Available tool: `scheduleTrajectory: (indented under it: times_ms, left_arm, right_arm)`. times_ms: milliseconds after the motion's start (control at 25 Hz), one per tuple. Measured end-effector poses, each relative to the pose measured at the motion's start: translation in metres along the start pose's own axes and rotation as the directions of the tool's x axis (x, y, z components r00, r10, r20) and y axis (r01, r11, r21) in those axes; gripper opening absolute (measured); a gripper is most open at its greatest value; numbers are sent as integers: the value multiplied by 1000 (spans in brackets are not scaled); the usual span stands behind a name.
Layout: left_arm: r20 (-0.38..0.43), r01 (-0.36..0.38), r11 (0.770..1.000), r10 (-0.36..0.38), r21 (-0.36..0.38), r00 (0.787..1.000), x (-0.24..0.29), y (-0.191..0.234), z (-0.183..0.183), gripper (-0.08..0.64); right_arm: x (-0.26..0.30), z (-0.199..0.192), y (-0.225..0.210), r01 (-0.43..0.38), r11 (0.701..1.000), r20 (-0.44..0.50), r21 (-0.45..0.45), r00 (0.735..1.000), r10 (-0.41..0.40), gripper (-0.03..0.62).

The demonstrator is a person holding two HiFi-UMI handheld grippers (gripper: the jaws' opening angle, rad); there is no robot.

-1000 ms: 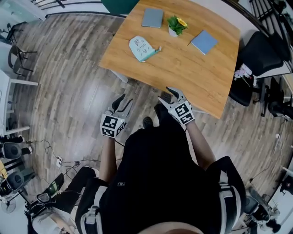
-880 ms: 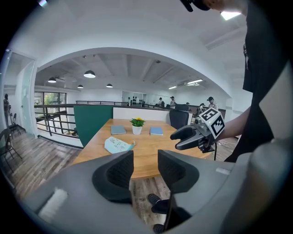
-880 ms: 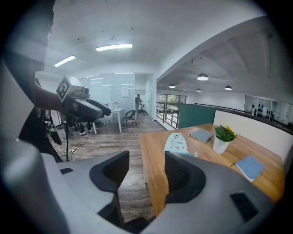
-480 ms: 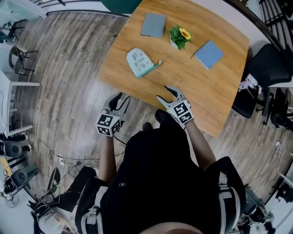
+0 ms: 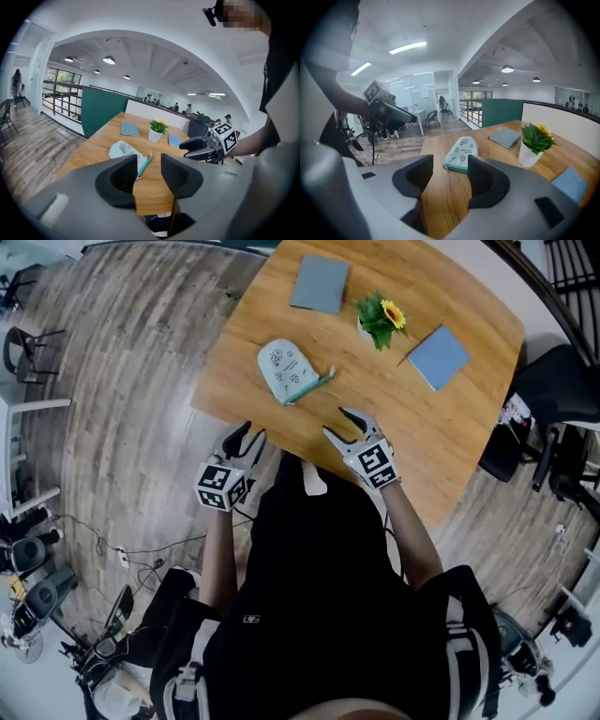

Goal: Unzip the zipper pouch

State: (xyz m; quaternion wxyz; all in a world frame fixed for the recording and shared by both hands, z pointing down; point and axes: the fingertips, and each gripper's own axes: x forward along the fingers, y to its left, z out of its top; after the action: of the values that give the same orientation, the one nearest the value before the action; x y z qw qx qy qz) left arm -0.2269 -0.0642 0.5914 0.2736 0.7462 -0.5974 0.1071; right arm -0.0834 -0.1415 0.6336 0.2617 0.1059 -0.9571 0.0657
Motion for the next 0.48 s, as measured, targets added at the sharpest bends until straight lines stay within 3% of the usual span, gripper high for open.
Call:
scheduleTrajectory:
  times_ms: [280, 480]
  left_arm:
    - [14, 126, 992, -126, 13, 992, 17, 14, 1, 138]
    - [12, 197, 978, -197, -67, 980, 35, 17, -9, 138]
  right_arm:
    - [15, 7, 15, 117, 992, -36, 44, 993, -115, 229]
    - [13, 20, 18, 205, 978, -4, 49, 979, -205, 206]
